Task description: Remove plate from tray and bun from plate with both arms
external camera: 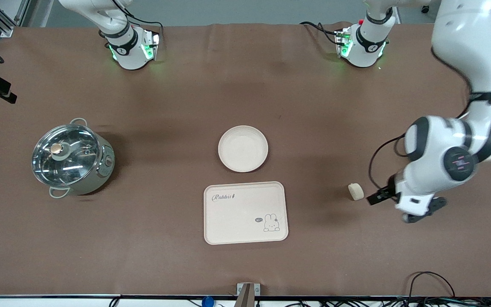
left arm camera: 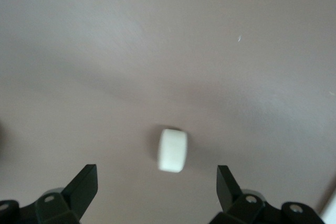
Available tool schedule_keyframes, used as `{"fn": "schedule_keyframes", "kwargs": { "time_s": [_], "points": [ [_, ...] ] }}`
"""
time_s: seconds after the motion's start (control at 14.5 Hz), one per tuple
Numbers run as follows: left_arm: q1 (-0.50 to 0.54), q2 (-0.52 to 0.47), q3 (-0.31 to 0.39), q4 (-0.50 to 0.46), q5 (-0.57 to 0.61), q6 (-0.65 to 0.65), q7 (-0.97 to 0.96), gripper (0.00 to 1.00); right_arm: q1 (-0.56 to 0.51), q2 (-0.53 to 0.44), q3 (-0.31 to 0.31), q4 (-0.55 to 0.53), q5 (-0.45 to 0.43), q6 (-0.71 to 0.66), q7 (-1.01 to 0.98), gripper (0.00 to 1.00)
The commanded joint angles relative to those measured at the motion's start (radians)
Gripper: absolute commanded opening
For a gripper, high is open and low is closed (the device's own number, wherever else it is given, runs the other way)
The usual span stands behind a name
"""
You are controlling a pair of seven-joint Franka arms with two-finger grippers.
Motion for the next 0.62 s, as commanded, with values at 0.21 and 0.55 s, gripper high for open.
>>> {"fn": "schedule_keyframes", "kwargs": {
  "time_s": [0.21,0.55],
  "points": [
    [0.097,-0.325,-0.013,-0.017,0.014,-0.248,0.302,1.0,-0.004,-0.007,0.006,-0.011,-0.004,0.01,-0.005,1.0],
    [0.088,-0.518,-0.013,-0.039,-0.004,-0.416,0.468,1.0,0.003,-0.007,0.006,-0.011,-0.004,0.012,-0.005,1.0]
  ]
}}
